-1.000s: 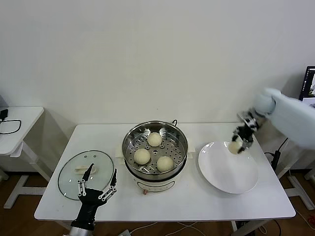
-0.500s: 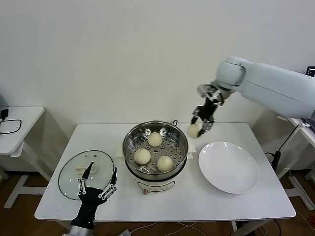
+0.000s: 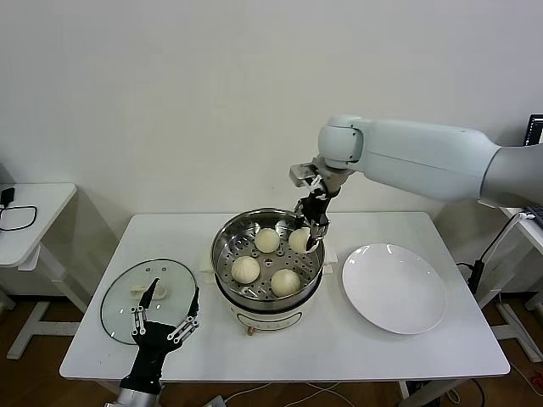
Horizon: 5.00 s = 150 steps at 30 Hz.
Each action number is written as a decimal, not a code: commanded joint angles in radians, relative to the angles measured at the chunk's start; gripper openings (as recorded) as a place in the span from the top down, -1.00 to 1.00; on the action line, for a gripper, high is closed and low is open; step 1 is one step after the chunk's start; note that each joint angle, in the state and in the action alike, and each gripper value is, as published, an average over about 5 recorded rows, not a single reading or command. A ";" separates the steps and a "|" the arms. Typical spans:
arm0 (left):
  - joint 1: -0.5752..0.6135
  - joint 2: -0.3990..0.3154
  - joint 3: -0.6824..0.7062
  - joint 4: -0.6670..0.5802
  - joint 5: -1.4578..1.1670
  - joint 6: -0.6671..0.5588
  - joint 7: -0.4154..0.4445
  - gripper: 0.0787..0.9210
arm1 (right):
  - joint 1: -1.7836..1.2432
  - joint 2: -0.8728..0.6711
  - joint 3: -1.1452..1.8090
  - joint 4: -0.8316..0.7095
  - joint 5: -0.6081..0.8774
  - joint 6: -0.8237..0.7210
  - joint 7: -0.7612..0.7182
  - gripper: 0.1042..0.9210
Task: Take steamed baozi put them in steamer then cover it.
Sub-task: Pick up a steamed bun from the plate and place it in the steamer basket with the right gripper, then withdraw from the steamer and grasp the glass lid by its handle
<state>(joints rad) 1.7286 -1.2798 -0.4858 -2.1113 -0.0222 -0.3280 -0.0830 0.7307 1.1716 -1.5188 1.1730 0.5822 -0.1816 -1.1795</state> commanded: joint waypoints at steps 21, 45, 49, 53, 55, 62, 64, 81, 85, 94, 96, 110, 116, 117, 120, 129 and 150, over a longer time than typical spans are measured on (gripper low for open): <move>0.007 0.001 -0.007 0.010 -0.002 -0.006 -0.003 -0.77 | -0.096 0.085 -0.019 -0.084 -0.082 -0.008 0.046 -0.29; -0.001 0.002 -0.017 0.002 0.002 0.010 -0.008 -0.77 | -0.106 0.013 0.083 -0.014 -0.084 0.030 0.087 -0.76; -0.016 0.012 -0.019 0.009 0.020 0.016 -0.012 -0.77 | -0.157 -0.066 0.213 0.062 -0.038 0.095 0.273 -0.76; -0.050 0.027 -0.032 0.026 0.079 0.023 -0.026 -0.77 | -0.217 -0.170 0.299 0.175 0.033 0.182 0.641 -0.76; -0.075 0.032 -0.042 0.045 0.135 0.027 -0.043 -0.77 | -0.262 -0.216 0.346 0.208 0.043 0.239 0.852 -0.76; -0.154 0.047 -0.074 0.132 0.379 0.071 -0.119 -0.77 | -0.534 -0.337 0.639 0.223 0.037 0.415 1.318 -0.76; -0.171 0.049 -0.083 0.169 0.448 0.085 -0.129 -0.77 | -0.644 -0.358 0.744 0.222 0.025 0.452 1.383 -0.76; -0.218 0.089 -0.185 0.468 1.144 0.158 -0.142 -0.77 | -1.521 -0.309 1.643 0.229 -0.117 0.553 1.413 -0.76; -0.237 0.087 -0.184 0.512 1.221 0.186 -0.147 -0.77 | -1.623 -0.263 1.733 0.245 -0.121 0.558 1.379 -0.76; -0.322 0.085 -0.170 0.635 1.280 0.181 -0.221 -0.77 | -1.762 -0.164 1.830 0.294 -0.133 0.560 1.330 -0.76; -0.340 0.085 -0.169 0.653 1.283 0.180 -0.234 -0.77 | -1.780 -0.147 1.838 0.303 -0.135 0.561 1.321 -0.76; -0.420 0.070 -0.148 0.706 1.292 0.180 -0.269 -0.77 | -1.867 -0.073 1.872 0.322 -0.169 0.575 1.275 -0.76; -0.470 0.058 -0.138 0.738 1.305 0.189 -0.276 -0.77 | -1.888 -0.068 1.884 0.320 -0.181 0.580 1.263 -0.76; -0.478 0.057 -0.136 0.747 1.308 0.189 -0.279 -0.77 | -1.891 -0.066 1.886 0.318 -0.183 0.581 1.261 -0.76; -0.498 0.056 -0.130 0.773 1.316 0.190 -0.284 -0.77 | -1.898 -0.062 1.891 0.312 -0.189 0.586 1.255 -0.76; -0.549 0.058 -0.119 0.835 1.334 0.188 -0.289 -0.77 | -1.903 -0.050 1.893 0.305 -0.202 0.591 1.248 -0.76; -0.560 0.049 -0.111 0.851 1.325 0.187 -0.282 0.15 | -1.893 -0.049 1.892 0.302 -0.223 0.588 1.257 -0.76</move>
<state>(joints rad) 1.1787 -1.2305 -0.5984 -1.2680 1.3049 -0.1388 -0.3623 -1.1604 1.1198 0.3706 1.4761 0.3619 0.4069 0.0760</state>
